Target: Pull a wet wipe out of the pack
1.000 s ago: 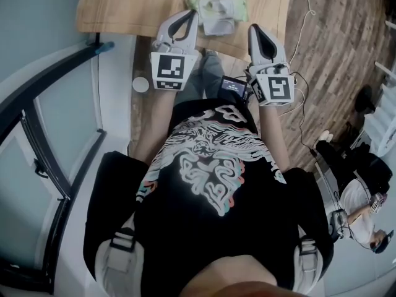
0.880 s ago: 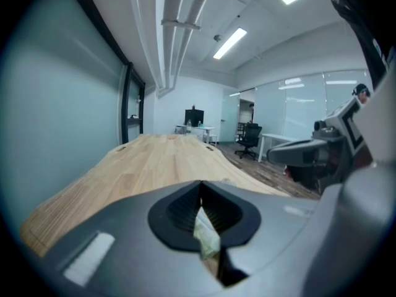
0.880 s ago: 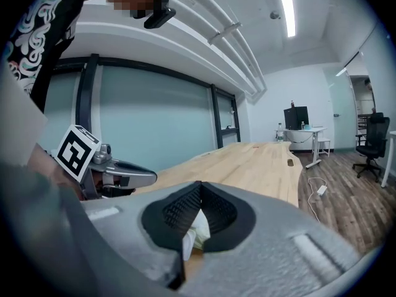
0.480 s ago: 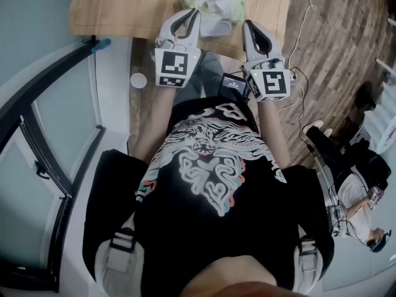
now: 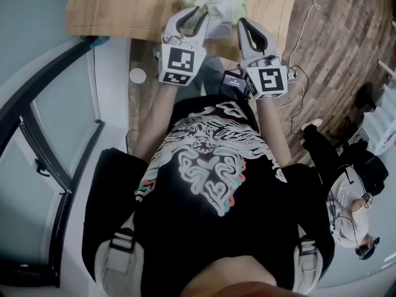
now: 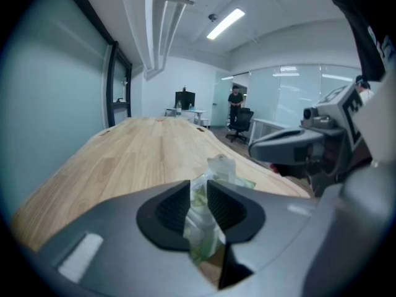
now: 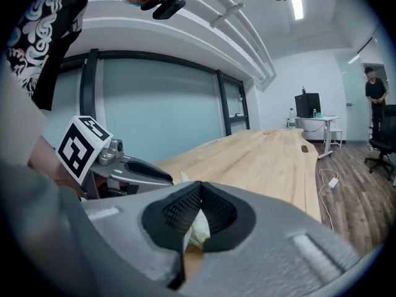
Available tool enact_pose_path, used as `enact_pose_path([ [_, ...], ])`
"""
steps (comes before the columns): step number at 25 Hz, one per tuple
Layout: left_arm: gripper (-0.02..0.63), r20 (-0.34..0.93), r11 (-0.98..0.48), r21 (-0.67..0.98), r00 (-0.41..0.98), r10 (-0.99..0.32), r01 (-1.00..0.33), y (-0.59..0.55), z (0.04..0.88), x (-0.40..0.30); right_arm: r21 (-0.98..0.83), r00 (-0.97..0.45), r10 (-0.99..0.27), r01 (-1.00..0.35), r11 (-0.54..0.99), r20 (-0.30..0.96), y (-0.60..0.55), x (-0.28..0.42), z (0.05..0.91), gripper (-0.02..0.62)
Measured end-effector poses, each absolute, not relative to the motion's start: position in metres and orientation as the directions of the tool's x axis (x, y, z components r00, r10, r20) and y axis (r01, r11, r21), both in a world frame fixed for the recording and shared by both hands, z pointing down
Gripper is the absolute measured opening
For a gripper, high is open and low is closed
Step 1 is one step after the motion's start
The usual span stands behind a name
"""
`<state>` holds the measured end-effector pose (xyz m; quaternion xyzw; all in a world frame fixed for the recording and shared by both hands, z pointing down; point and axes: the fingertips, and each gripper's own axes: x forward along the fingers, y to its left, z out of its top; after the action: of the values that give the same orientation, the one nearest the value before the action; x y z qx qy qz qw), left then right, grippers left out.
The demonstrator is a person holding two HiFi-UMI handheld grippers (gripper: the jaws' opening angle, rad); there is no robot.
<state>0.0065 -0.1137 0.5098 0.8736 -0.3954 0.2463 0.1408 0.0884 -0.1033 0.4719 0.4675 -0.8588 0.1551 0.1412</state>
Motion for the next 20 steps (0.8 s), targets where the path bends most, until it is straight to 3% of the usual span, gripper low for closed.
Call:
enact_pose_path([
  [8,0.077,0.545,-0.690,0.050,0.599,-0.587,-0.722,-0.124,0.508,0.024,-0.157,-0.571,-0.729,-0.816,0.557,0.377,-0.114,0.078,0.480,-0.002],
  [13,0.155,0.571,-0.711,0.108,0.629,-0.528,-0.695,-0.123,0.519,0.033,-0.164,-0.584,-0.716,-0.806,0.569,0.382,-0.122,0.075,0.485,-0.002],
  [20,0.152,0.587,-0.713,0.099,0.619,-0.522,-0.694,-0.131,0.521,0.035,-0.175,-0.612,-0.685,-0.783,0.598,0.395,-0.126,0.071,0.491,-0.002],
])
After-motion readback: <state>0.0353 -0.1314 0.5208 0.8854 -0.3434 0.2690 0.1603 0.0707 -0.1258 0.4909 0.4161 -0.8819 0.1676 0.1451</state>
